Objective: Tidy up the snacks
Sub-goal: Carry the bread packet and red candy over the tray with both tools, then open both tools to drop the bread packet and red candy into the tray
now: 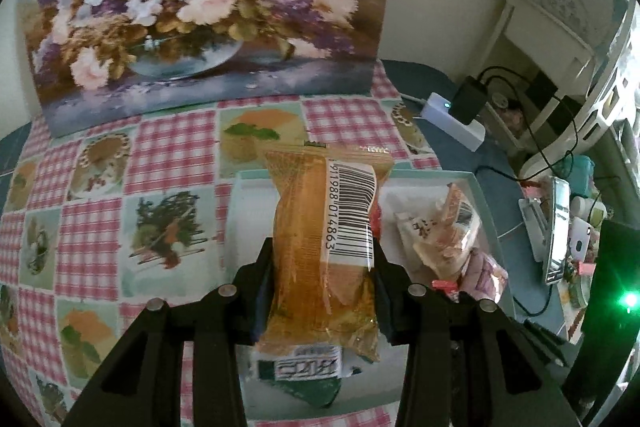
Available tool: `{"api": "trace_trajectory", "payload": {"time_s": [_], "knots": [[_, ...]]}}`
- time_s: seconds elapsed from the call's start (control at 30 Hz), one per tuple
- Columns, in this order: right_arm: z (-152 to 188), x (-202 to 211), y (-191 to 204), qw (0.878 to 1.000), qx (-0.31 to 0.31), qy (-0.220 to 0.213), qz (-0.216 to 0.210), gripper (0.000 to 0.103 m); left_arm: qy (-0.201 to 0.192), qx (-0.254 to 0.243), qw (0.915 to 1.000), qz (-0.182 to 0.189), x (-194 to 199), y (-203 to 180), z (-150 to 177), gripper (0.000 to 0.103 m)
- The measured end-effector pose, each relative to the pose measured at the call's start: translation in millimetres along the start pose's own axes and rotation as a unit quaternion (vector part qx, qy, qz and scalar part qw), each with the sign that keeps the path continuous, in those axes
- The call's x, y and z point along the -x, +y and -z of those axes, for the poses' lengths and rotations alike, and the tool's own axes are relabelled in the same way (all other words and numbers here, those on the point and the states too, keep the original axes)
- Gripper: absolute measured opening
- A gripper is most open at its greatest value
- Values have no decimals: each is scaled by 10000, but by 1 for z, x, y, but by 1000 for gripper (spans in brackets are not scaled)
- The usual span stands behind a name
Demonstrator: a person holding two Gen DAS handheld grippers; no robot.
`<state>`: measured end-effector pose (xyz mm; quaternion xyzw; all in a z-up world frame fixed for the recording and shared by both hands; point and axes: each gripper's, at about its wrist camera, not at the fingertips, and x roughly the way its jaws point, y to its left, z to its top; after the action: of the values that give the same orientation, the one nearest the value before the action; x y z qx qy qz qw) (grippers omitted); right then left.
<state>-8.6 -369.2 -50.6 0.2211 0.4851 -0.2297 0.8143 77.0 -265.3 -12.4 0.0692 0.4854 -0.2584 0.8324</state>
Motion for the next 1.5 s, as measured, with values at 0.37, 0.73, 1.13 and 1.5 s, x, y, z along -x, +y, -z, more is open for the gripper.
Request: {"api": "trace_trajectory", "payload": {"time_s": [0.37, 0.73, 1.13, 1.5], "knots": [[-1, -5, -3, 10000, -38, 61, -32, 19, 233, 157, 9992, 270, -12, -3, -2, 51], [1, -6, -1, 10000, -29, 89, -14, 19, 178, 146, 9997, -96, -5, 3, -3, 64], [0, -7, -3, 9999, -65, 126, 60, 51, 182, 192, 9982, -541, -3, 18, -3, 77], [12, 2, 4, 9998, 173, -57, 61, 87, -99, 495, 9937, -1006, 18, 54, 21, 101]]}}
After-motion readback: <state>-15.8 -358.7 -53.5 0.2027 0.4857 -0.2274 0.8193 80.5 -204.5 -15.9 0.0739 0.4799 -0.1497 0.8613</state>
